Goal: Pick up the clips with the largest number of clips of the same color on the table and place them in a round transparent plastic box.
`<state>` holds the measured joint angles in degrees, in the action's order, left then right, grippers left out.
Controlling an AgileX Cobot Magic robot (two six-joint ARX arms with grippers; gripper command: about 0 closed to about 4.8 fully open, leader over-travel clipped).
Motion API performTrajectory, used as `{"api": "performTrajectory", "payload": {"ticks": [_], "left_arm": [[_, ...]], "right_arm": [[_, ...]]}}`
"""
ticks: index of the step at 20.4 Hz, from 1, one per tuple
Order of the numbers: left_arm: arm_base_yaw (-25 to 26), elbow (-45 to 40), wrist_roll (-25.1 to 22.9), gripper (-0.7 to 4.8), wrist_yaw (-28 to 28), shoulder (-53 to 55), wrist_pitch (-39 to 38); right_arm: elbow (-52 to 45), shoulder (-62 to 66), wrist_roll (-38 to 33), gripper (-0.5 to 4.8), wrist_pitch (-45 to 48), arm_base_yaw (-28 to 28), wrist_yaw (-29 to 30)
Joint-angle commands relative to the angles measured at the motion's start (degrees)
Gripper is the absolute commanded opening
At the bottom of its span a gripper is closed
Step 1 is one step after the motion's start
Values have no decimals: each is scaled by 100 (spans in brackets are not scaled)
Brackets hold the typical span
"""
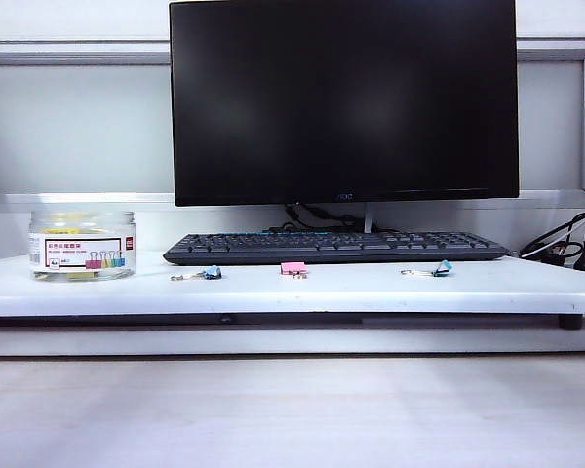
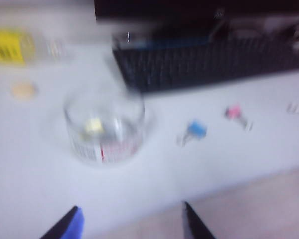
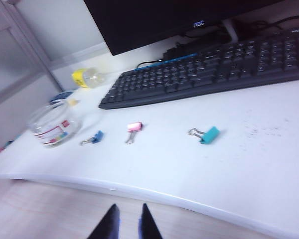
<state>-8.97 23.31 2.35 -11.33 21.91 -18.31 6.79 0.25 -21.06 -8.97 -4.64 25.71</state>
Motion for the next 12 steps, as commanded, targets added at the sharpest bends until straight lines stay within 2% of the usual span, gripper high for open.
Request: {"api": "performTrajectory", "payload": {"ticks": [1, 4, 9, 12], "left_arm": [[0, -551, 31, 268, 13, 24, 514], [0, -796, 133, 236, 225, 22, 597], [0, -1025, 162, 236, 1054, 22, 586], [-4, -1434, 308, 236, 970, 17, 553]], "right_arm": [[-160, -13, 52, 51, -20, 2, -179], [-350, -13, 55, 48, -20, 2, -175], [-400, -13, 337, 10, -22, 2, -584], [-400, -13, 487, 10, -35, 2, -695]]}}
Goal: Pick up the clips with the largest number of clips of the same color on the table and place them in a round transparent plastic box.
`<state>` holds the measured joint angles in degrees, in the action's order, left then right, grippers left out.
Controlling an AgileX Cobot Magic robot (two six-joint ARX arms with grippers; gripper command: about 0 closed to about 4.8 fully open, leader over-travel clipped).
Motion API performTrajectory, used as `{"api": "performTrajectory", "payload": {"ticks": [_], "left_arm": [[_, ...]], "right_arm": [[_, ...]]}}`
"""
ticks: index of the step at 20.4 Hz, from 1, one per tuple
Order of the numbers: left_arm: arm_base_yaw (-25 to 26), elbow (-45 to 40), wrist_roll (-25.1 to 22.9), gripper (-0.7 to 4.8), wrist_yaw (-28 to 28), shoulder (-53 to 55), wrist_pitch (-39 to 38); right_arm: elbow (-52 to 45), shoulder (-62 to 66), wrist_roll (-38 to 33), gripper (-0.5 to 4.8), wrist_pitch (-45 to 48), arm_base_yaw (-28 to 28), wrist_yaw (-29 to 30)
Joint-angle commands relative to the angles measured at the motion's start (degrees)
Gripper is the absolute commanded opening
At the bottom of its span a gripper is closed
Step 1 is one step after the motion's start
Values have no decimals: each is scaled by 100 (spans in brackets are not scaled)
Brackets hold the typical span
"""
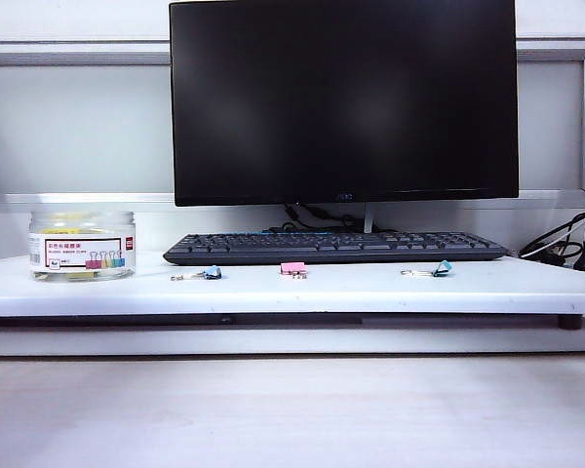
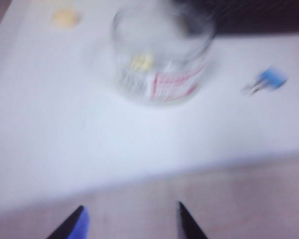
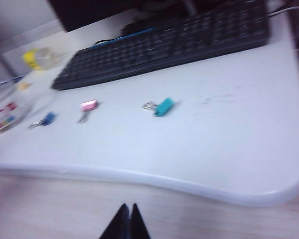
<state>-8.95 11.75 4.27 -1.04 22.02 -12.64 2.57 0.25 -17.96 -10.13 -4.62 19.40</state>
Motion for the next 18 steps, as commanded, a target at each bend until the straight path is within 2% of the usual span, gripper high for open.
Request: {"api": "performTrajectory", "payload": {"ticks": [1, 7, 12, 13, 14, 18], "left_arm": [[-7, -420, 114, 236, -227, 7, -11], [-7, -570, -323, 204, -931, -234, 284], [-7, -695, -323, 204, -551, -393, -181], [-7, -697, -319, 183, -396, -415, -195], [-7, -702, -321, 169, -295, -428, -199], [-7, -702, -319, 169, 101, -428, -225]], "right_arm": [[22, -13, 243, 9, 46, -2, -66], [20, -13, 748, -5, -297, -2, -472], [24, -13, 802, -5, -732, 0, -1589], [24, -13, 824, -5, -745, -2, -1803], [24, -13, 831, -5, -748, 2, -1864], [26, -13, 885, -5, -761, 2, -2004]]}}
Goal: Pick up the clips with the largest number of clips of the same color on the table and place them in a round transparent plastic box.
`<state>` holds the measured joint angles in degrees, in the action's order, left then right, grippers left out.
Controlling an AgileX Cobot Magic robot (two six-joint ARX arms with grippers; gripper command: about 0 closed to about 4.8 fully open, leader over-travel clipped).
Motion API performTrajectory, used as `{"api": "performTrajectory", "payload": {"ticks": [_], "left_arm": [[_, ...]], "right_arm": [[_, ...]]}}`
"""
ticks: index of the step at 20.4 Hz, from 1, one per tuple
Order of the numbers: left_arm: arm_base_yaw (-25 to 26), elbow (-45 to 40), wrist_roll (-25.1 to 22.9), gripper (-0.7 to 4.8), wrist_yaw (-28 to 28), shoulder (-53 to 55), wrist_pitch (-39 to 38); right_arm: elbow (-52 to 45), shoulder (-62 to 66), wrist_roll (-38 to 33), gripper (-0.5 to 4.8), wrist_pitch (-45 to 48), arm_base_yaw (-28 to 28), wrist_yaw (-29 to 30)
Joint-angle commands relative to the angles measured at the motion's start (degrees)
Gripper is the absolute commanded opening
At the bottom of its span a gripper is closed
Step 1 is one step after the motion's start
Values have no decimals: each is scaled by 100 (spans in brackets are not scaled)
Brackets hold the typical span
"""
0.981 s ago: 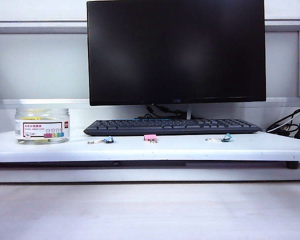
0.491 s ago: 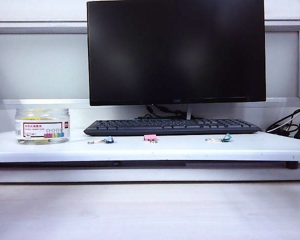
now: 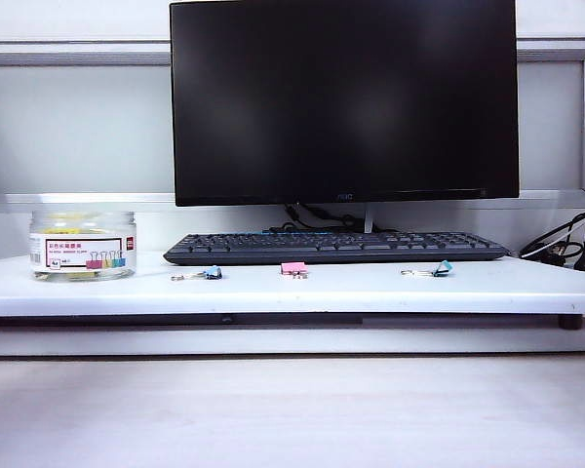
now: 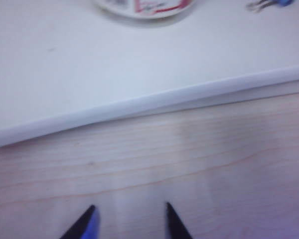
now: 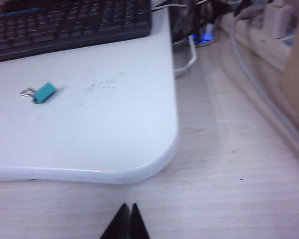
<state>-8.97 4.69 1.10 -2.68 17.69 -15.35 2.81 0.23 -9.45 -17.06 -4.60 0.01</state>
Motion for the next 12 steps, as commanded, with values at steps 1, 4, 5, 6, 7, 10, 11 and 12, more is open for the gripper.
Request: {"api": "performTrajectory", "payload": {"ticks": [1, 4, 5, 6, 7, 10, 11, 12], "left_arm": [[-4, 2, 0, 169, 415, 4, 39], [-4, 4, -4, 170, 444, 4, 39], [-4, 4, -4, 170, 442, 4, 42], [-4, 4, -20, 170, 439, 4, 39], [-4, 4, -20, 170, 439, 4, 46], [-4, 4, -20, 170, 398, 4, 44], [-4, 4, -20, 170, 398, 7, 44], [-4, 4, -20, 170, 398, 4, 44]], "right_arm": [[2, -11, 33, -5, -72, 0, -101], [2, -11, 31, -5, -72, -2, -98], [2, -11, 31, -5, -72, 0, -98], [4, -11, 31, -5, -72, 0, -98], [4, -11, 33, -5, -72, 0, -103], [4, -11, 33, -5, -72, 2, -162], [4, -11, 31, -5, -74, 2, -160], [4, -11, 31, -5, -74, 2, -160]]}}
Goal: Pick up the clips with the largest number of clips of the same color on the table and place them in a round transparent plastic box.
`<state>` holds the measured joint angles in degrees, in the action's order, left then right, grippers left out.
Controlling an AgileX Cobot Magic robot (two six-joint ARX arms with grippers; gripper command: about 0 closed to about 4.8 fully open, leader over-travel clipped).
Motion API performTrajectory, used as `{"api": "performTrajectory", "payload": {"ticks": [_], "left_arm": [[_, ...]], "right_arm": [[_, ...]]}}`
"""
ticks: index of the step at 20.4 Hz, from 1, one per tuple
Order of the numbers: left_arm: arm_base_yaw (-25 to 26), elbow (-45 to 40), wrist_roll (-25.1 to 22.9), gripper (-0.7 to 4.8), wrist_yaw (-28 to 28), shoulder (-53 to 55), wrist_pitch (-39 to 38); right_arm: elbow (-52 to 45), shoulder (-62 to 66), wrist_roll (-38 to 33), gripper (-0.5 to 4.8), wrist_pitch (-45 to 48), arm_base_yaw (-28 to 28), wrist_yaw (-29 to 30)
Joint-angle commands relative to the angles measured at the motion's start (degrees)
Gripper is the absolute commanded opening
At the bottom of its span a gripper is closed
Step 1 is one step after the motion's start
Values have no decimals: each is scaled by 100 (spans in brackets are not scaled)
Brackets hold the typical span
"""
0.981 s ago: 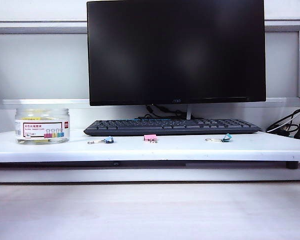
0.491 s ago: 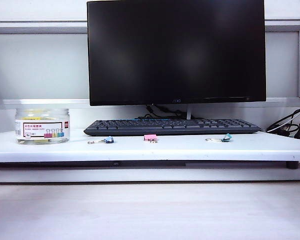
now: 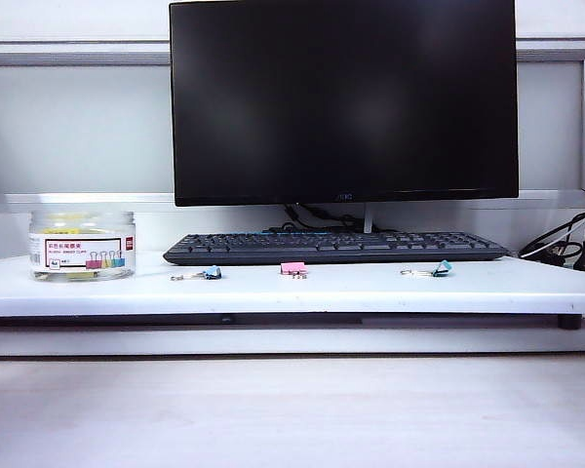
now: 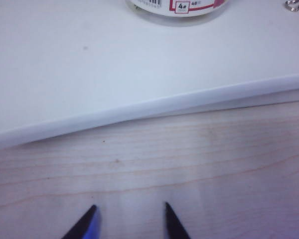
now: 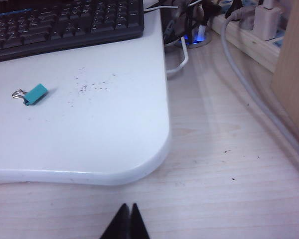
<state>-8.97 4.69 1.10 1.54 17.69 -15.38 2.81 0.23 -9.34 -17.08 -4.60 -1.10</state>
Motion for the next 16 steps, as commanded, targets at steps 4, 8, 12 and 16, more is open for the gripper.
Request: {"api": "performTrajectory", "payload": {"ticks": [4, 8, 12, 16], "left_arm": [[-4, 4, -20, 170, -24, 4, 46], [-4, 2, -22, 170, -24, -31, 35], [0, 2, -22, 170, -24, -826, -66], [9, 2, -22, 170, -24, -1453, -66]], "right_arm": [[4, -11, 17, -5, -72, 2, -46], [4, -11, 17, -5, -72, 2, -28], [4, -11, 15, -5, -72, 4, -24], [4, -11, 15, -5, -72, 7, -26]]}}
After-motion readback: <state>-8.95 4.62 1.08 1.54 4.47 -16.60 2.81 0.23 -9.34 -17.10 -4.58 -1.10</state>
